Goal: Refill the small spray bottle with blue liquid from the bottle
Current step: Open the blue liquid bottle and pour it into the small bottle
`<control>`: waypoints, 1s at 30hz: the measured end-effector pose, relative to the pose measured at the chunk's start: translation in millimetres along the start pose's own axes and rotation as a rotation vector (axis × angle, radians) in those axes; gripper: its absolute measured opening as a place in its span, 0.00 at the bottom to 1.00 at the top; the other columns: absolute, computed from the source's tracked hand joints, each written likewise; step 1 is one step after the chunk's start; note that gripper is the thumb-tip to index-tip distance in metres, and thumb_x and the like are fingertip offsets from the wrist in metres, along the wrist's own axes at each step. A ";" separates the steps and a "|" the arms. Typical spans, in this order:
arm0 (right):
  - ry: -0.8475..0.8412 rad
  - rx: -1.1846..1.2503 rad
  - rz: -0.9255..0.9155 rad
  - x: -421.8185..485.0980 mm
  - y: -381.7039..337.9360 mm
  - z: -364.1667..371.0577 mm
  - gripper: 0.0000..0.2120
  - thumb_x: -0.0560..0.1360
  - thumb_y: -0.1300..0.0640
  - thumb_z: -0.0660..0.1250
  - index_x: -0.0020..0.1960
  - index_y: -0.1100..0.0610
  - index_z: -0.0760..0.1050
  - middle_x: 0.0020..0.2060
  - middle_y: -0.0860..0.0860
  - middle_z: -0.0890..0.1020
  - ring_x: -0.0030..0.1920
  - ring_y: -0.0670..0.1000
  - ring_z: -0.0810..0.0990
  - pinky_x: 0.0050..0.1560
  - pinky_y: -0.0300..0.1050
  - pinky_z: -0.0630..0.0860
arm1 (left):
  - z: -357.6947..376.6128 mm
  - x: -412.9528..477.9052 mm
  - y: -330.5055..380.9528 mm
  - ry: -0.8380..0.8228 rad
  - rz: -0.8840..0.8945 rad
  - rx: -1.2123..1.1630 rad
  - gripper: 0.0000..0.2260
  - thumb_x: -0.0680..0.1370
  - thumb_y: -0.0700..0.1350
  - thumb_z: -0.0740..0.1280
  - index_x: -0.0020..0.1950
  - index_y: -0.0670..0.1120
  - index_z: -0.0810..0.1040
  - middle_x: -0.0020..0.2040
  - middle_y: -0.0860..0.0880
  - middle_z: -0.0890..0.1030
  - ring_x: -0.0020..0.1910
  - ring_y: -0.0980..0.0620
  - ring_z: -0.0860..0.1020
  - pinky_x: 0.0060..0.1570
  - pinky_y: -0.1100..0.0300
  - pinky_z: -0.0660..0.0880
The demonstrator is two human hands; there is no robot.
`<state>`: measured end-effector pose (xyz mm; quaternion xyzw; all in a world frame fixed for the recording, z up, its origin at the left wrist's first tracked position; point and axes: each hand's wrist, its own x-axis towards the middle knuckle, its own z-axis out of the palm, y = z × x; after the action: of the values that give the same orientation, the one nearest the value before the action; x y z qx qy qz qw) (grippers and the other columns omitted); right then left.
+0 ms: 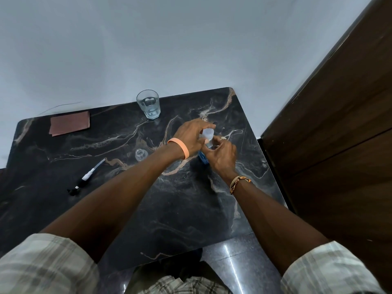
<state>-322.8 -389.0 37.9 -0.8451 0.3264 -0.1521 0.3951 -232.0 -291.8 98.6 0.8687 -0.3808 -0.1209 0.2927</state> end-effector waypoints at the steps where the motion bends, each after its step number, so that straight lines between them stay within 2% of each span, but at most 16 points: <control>1: -0.012 0.000 0.000 -0.2 0.5 -0.2 0.24 0.69 0.37 0.70 0.57 0.52 0.83 0.42 0.49 0.86 0.41 0.48 0.83 0.42 0.51 0.83 | -0.4 0.3 0.3 -0.006 -0.013 0.024 0.22 0.73 0.43 0.73 0.66 0.49 0.75 0.65 0.46 0.77 0.64 0.45 0.74 0.64 0.49 0.72; 4: -0.030 -0.004 -0.008 0.1 0.4 -1.3 0.21 0.69 0.40 0.72 0.56 0.52 0.82 0.43 0.49 0.86 0.42 0.48 0.84 0.43 0.52 0.83 | -2.2 -1.8 1.3 -0.042 -0.009 -0.022 0.32 0.69 0.44 0.76 0.71 0.49 0.69 0.68 0.46 0.72 0.66 0.46 0.71 0.66 0.50 0.70; 7: -0.023 -0.006 0.001 0.7 -0.9 -1.6 0.21 0.70 0.38 0.72 0.55 0.52 0.83 0.40 0.49 0.85 0.40 0.48 0.83 0.42 0.53 0.82 | -2.1 -2.6 1.8 -0.008 0.005 -0.065 0.25 0.71 0.37 0.73 0.67 0.48 0.75 0.64 0.46 0.77 0.63 0.46 0.75 0.63 0.52 0.74; 9: -0.029 -0.014 0.006 -0.2 0.0 -1.6 0.21 0.70 0.38 0.71 0.55 0.52 0.83 0.39 0.50 0.84 0.40 0.50 0.83 0.42 0.53 0.82 | -1.8 -2.6 2.3 0.001 -0.008 -0.006 0.22 0.72 0.40 0.73 0.66 0.48 0.76 0.63 0.46 0.78 0.62 0.46 0.76 0.62 0.52 0.73; 11: -0.028 -0.008 0.003 -0.9 0.2 -2.6 0.21 0.70 0.40 0.71 0.56 0.53 0.82 0.41 0.51 0.85 0.42 0.50 0.83 0.43 0.53 0.82 | -2.1 -3.2 2.8 -0.016 -0.028 -0.002 0.27 0.71 0.44 0.74 0.69 0.49 0.73 0.65 0.46 0.75 0.63 0.46 0.74 0.64 0.51 0.72; 13: -0.031 0.012 0.000 -0.4 -0.4 -2.8 0.21 0.70 0.41 0.72 0.57 0.53 0.82 0.44 0.51 0.86 0.44 0.50 0.84 0.44 0.53 0.83 | -2.8 -4.2 3.3 -0.023 -0.018 -0.044 0.30 0.70 0.43 0.75 0.70 0.49 0.71 0.67 0.46 0.73 0.64 0.46 0.73 0.65 0.50 0.72; 16: -0.037 0.006 0.010 -0.1 -2.3 -2.3 0.24 0.70 0.39 0.71 0.59 0.53 0.82 0.42 0.49 0.85 0.42 0.47 0.83 0.43 0.51 0.83 | -2.2 -2.6 2.7 0.006 -0.016 -0.062 0.21 0.72 0.39 0.73 0.65 0.48 0.77 0.63 0.46 0.78 0.61 0.46 0.76 0.60 0.53 0.75; 18: -0.041 0.008 0.014 -0.8 -1.1 -1.9 0.23 0.70 0.39 0.72 0.58 0.53 0.82 0.42 0.49 0.85 0.42 0.47 0.83 0.43 0.51 0.83 | -1.0 -1.4 2.6 0.025 -0.040 -0.035 0.19 0.72 0.42 0.73 0.62 0.48 0.78 0.60 0.46 0.79 0.58 0.46 0.77 0.57 0.55 0.75; 20: -0.046 0.019 0.019 -1.3 -0.5 -2.5 0.23 0.69 0.41 0.73 0.59 0.53 0.82 0.46 0.50 0.86 0.45 0.49 0.84 0.46 0.52 0.83 | -0.6 -2.1 2.3 0.017 -0.041 -0.019 0.23 0.71 0.46 0.75 0.65 0.49 0.76 0.62 0.46 0.77 0.60 0.46 0.75 0.59 0.53 0.73; 22: -0.045 0.030 0.015 -1.6 -1.3 -2.4 0.23 0.69 0.41 0.73 0.59 0.53 0.82 0.47 0.51 0.86 0.46 0.49 0.84 0.46 0.53 0.83 | -0.4 -3.8 1.5 -0.003 -0.013 -0.031 0.28 0.70 0.46 0.76 0.68 0.49 0.72 0.66 0.46 0.74 0.64 0.47 0.73 0.63 0.51 0.72; 24: -0.030 0.029 0.008 -2.1 -2.4 -2.5 0.24 0.69 0.38 0.71 0.57 0.53 0.82 0.44 0.49 0.86 0.43 0.47 0.83 0.44 0.52 0.83 | 0.8 -3.3 0.1 -0.004 0.000 -0.042 0.24 0.71 0.42 0.74 0.67 0.49 0.75 0.66 0.46 0.76 0.65 0.46 0.74 0.64 0.50 0.73; 26: -0.032 0.033 0.008 -2.7 -1.7 -1.9 0.26 0.68 0.36 0.70 0.57 0.53 0.82 0.43 0.49 0.86 0.42 0.47 0.83 0.43 0.52 0.83 | 1.7 -2.3 -0.3 0.017 -0.021 -0.027 0.20 0.72 0.42 0.74 0.64 0.49 0.77 0.62 0.46 0.79 0.62 0.45 0.76 0.62 0.50 0.74; 28: -0.039 0.031 0.015 -3.6 -2.1 -2.8 0.27 0.68 0.37 0.70 0.59 0.53 0.82 0.45 0.50 0.86 0.45 0.49 0.84 0.45 0.53 0.83 | 0.6 -2.6 0.3 0.025 -0.035 -0.018 0.24 0.71 0.45 0.75 0.66 0.49 0.75 0.62 0.47 0.78 0.60 0.46 0.76 0.60 0.52 0.74; 30: -0.043 0.029 0.009 -3.2 -2.8 -3.1 0.26 0.68 0.37 0.70 0.58 0.53 0.82 0.46 0.50 0.86 0.46 0.49 0.84 0.46 0.53 0.83 | 0.1 -3.8 0.3 -0.011 -0.011 -0.024 0.30 0.70 0.45 0.75 0.70 0.49 0.71 0.65 0.47 0.74 0.63 0.47 0.74 0.63 0.51 0.73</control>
<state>-325.6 -387.3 42.1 -0.8410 0.3193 -0.1371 0.4147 -234.8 -289.3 98.6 0.8666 -0.3762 -0.1319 0.3002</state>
